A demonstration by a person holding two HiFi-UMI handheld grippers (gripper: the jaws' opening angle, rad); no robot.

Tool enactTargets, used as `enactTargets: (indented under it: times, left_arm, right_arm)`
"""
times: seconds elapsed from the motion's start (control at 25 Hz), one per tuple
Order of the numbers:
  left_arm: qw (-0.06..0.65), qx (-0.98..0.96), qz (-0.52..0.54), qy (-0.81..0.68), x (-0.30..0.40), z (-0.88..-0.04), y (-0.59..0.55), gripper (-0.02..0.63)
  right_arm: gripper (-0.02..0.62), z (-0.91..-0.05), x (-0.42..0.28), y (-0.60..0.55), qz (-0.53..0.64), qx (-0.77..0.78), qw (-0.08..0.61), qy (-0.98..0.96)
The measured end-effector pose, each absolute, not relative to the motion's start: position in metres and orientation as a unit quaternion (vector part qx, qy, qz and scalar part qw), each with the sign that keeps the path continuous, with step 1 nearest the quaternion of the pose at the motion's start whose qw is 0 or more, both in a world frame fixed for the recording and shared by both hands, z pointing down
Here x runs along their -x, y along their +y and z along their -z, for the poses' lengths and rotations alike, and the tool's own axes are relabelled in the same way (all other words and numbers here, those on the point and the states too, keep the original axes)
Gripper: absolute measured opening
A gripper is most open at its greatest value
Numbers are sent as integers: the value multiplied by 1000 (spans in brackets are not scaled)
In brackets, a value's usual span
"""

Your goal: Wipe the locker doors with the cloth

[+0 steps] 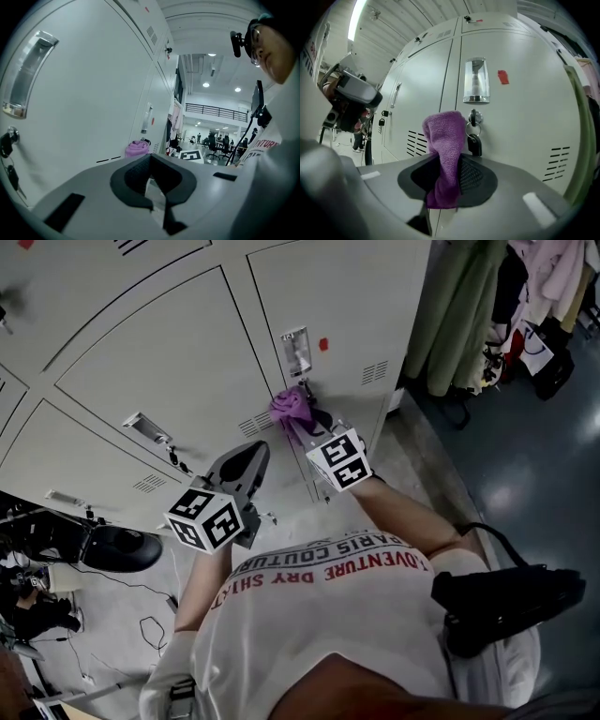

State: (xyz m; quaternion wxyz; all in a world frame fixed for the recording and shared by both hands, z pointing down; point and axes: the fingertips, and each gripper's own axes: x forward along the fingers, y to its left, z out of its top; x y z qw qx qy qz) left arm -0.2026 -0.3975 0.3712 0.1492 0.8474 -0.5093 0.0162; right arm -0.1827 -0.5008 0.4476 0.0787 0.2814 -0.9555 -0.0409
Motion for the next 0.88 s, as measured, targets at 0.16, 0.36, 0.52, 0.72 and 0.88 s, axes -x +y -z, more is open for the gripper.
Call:
enactTargets:
  times: [0.16, 0.36, 0.52, 0.72, 0.88]
  left_arm:
    - [150, -848, -17, -509, 203, -372, -400, 0]
    - [153, -848, -16, -508, 203, -374, -404, 0]
    - [157, -850, -16, -502, 198, -376, -408, 0]
    - [160, -853, -17, -496, 191, -378, -412, 0]
    - [162, -855, -20, -492, 185, -379, -413, 0]
  right_arm:
    - [78, -448, 181, -503, 53, -286, 76, -954]
    - [80, -447, 170, -512, 65, -289, 76, -952]
    - [80, -449, 153, -524, 72, -304, 83, -946]
    - [80, -453, 125, -542, 73, -325, 93, -938]
    - [80, -456, 97, -560, 61, -348, 93, -931]
